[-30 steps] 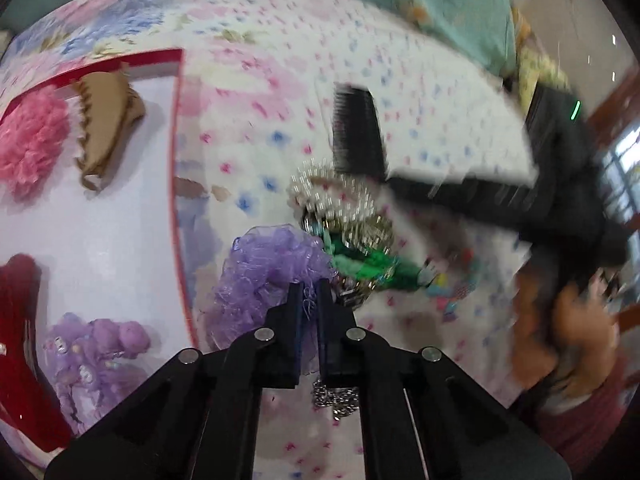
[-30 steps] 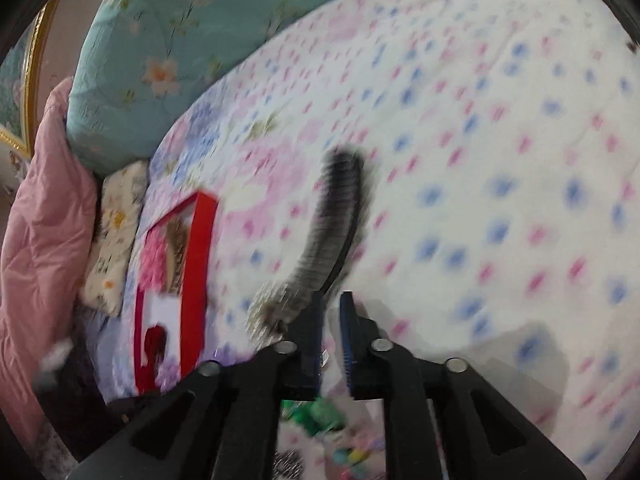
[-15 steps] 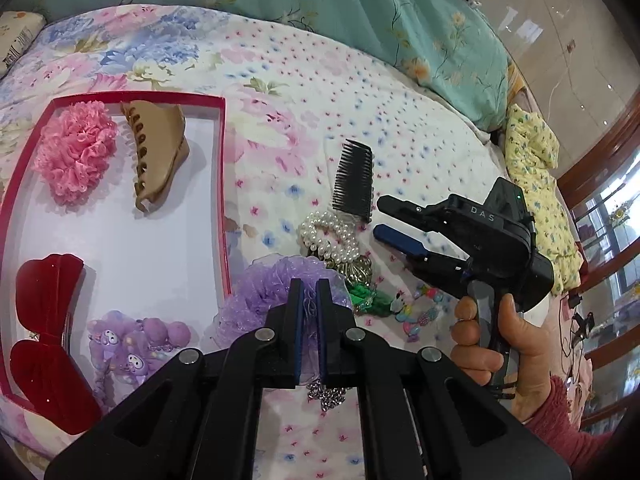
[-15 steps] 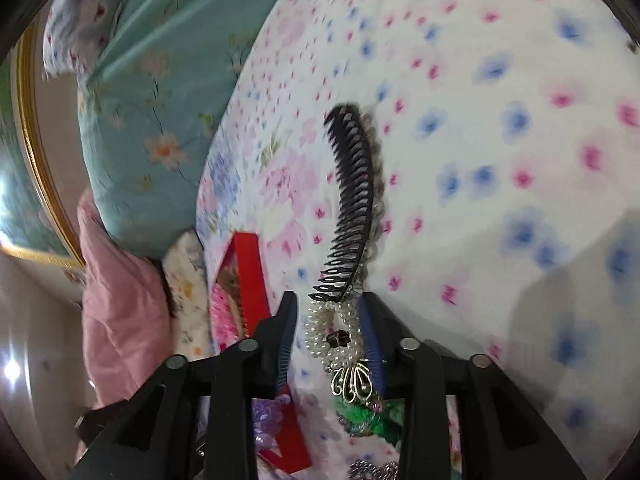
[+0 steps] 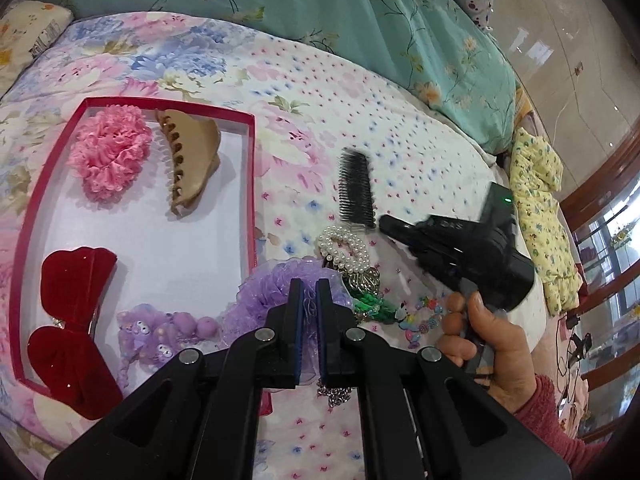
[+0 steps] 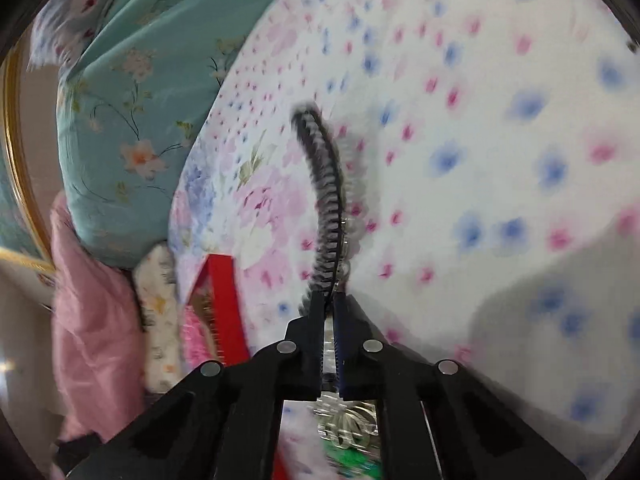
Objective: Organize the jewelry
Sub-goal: 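Carry the purple scrunchie with the left tool while the right tool carries the comb toward the box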
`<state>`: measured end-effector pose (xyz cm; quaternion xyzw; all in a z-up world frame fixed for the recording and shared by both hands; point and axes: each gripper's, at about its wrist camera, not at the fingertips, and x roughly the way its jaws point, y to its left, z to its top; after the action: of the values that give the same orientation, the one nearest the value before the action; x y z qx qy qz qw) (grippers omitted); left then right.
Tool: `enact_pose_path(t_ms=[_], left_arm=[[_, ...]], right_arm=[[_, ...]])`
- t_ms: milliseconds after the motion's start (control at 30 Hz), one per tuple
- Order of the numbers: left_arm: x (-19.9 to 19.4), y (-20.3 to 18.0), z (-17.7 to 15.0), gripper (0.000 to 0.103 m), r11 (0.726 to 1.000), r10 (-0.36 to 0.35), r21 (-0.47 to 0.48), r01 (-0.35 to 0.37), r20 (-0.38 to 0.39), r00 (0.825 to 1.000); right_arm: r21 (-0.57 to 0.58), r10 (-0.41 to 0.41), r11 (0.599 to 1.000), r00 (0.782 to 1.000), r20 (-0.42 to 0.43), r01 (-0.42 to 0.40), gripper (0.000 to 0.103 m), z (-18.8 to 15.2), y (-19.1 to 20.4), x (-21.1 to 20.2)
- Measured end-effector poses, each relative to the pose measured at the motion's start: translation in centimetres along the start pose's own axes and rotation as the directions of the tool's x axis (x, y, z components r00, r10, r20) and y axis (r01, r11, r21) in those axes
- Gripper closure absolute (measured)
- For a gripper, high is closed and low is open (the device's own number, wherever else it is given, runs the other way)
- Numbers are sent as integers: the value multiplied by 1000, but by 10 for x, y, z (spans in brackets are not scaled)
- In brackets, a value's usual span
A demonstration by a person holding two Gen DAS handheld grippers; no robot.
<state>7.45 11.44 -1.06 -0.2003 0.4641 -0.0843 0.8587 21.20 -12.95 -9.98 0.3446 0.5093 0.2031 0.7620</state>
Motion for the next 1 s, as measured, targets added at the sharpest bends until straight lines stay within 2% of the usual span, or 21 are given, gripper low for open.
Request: enact_pose_path(t_ms=[67,167,200,233,300,333,433,467,500,633,733,867,1000], left_arm=[[-1,1,-1,99,1000,-9,-7,9,1,1000],[-4,1,-2,99,1000,-17,-10,17,4,1000],[-6,0,-3,99,1000,-18,-10,18,9,1000],[-8,0,-3,99,1000,-21,-10,21,13,1000],[-10,0,-3,99,1000,-26,-11,26,20,999],[-10,0,-3,99,1000,-26,-10,26,21,999],[-11,0,-3,99,1000,-26,-10,26,20,999],[-11,1,-3,99,1000,-23,-13,24,20,1000],[-11,1,-3,99,1000,-23,-17,23,21,1000],[-9,8,-4,99,999,-15,-31,15,17,1000],[-11,14,-4,99,999,-8,-43,10,25,1000],[-18,23,-3,99,998,-1,-61,4,44,999],[-30,29,0,99,998,11,-67,-7,71,997]], right_arm=[[-49,-5,999,1000,3,5,103,0,3,-8],[-56,-25,998,1000,-13,24,103,2,4,-12],[-34,-32,999,999,-19,31,95,1,2,-12],[10,-12,1000,999,-31,12,95,-1,-3,-13],[111,69,992,996,-52,-63,84,-9,-11,-10],[141,104,985,994,-44,-97,82,-15,-12,-7],[212,132,969,991,-21,-124,78,-21,-12,7],[238,130,963,991,-16,-123,70,-21,-13,13],[261,130,957,992,-3,-125,68,-20,-14,17],[278,98,953,991,86,-119,76,-10,-14,24],[249,69,964,993,93,-90,101,-3,-13,22],[177,44,982,991,130,-67,102,3,-12,0],[105,93,989,990,104,-103,102,1,0,-16]])
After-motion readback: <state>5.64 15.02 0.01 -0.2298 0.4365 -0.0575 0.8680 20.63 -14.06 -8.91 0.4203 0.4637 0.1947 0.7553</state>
